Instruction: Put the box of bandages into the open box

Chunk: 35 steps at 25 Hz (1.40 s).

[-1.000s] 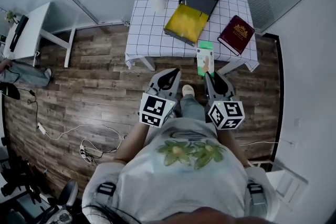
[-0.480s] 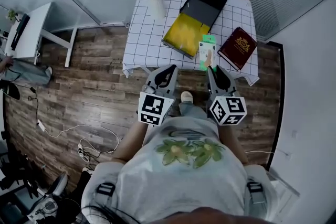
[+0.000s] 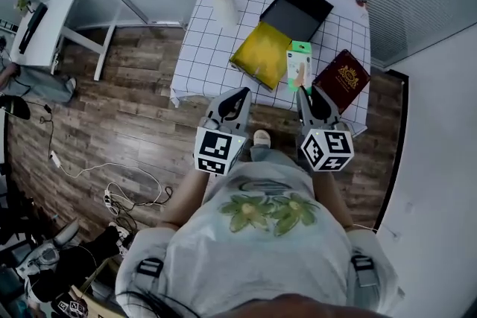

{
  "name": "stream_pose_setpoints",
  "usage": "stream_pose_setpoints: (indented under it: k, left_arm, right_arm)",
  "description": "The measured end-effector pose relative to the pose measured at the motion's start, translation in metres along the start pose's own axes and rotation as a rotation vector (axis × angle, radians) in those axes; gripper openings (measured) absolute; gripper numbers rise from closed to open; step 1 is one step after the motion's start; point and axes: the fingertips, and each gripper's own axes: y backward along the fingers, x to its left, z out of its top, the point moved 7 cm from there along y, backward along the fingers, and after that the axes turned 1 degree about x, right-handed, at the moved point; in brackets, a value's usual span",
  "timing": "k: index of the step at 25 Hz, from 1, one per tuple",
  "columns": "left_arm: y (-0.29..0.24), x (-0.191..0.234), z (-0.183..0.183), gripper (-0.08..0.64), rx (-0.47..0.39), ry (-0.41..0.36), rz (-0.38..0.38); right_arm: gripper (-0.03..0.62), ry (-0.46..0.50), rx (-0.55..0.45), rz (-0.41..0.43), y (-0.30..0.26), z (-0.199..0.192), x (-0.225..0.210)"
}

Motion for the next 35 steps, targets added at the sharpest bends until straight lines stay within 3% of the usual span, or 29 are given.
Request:
stream_pose_setpoints:
  k: [7, 17, 35]
  left_arm:
    - [-0.016, -0.001, 0.0, 0.006, -0.02, 0.056, 0.059]
    - [-0.028, 0.002, -0.006, 0.006, 0.017, 0.067, 0.072]
    - [-0.076, 0.061, 0.027, 0.006, 0.039, 0.022, -0.021]
  right_arm:
    - [0.092, 0.046, 0.025, 0.063, -0.021, 0.008, -0.017]
    - [0.091, 0.086, 0.055, 0.091, -0.041, 0.005, -0.018]
    - [0.092, 0.101, 0.081, 0.021, -0.098, 0.026, -0.018]
